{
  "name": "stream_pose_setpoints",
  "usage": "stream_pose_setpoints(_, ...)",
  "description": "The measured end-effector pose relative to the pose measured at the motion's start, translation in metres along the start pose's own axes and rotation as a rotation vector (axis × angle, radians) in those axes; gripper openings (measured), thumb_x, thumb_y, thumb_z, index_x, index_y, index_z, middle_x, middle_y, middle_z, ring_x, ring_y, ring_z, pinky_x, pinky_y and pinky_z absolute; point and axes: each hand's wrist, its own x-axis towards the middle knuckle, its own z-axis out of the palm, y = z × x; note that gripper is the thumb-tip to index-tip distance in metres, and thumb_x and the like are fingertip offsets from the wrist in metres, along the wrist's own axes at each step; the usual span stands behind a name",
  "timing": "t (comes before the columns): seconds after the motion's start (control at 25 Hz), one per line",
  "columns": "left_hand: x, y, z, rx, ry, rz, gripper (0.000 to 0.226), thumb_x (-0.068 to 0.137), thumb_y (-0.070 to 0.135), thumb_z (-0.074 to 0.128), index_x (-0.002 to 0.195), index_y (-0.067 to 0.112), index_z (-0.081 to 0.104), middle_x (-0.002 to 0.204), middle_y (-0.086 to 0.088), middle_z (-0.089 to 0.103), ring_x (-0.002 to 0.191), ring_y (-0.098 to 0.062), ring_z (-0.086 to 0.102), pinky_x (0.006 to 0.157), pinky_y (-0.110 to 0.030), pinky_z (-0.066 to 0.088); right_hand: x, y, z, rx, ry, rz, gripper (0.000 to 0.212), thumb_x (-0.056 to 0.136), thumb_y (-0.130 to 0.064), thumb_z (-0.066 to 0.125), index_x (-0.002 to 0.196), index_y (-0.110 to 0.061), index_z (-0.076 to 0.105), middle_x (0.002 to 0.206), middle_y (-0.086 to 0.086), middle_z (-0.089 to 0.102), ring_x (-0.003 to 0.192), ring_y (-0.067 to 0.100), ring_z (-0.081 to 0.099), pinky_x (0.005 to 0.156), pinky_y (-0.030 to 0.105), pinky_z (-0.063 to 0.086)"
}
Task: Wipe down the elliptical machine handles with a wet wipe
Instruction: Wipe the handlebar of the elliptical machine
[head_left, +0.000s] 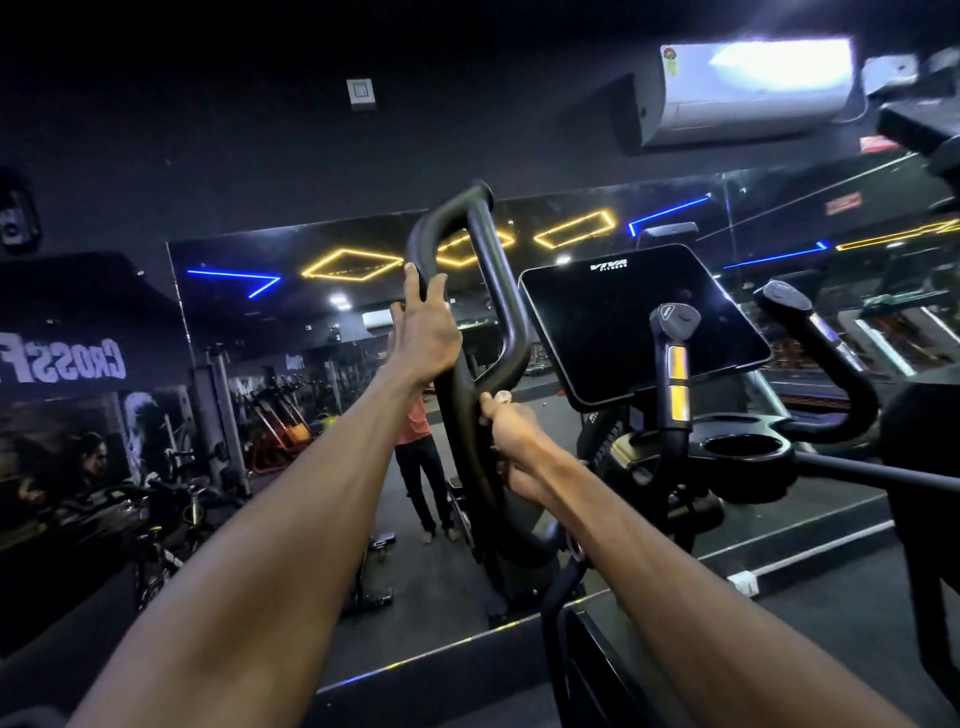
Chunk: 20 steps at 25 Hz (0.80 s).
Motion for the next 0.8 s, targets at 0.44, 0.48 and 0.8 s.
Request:
stream_pose_setpoints(0.44,-0.008,-0.004,-0.003,-0.275,0.170,-0.014,0.040,0.094,0.009,0.052,0.133,0.012,0.040,0.138,-0.006,0.036,0.093,-0.016,0.048,0.074,-0.026,0.042,0.042,-0.010,-0.032,-1.348,0.297,-1.017,0.028,0.095,-0.025,0.037,0.108,-0.026,0.062,0.117,-0.007,0.067,0.136,0.023,0.034,0.096,0.043,0.023)
stream_pose_setpoints(0.48,-0.008,-0.006,-0.003,-0.277,0.167,-0.005,0.040,0.094,0.008,0.053,0.132,0.012,0.040,0.136,-0.006,0.036,0.091,-0.014,0.048,0.070,-0.022,0.042,0.049,-0.020,-0.038,-1.410,0.307,-1.010,0.029,0.094,-0.030,0.035,0.105,-0.029,0.062,0.115,-0.009,0.068,0.134,0.021,0.031,0.092,0.040,0.020)
stream_pose_setpoints(0.8,-0.002,-0.010,-0.007,-0.245,0.176,0.016,0.039,0.090,0.010,0.060,0.126,0.012,0.045,0.127,-0.005,0.037,0.086,-0.006,0.042,0.067,-0.015,0.037,0.079,-0.083,-0.062,-1.841,0.110,-1.086,0.051,0.087,-0.047,0.019,0.121,-0.029,0.052,0.134,-0.004,0.056,0.138,0.026,0.025,0.098,0.051,0.023)
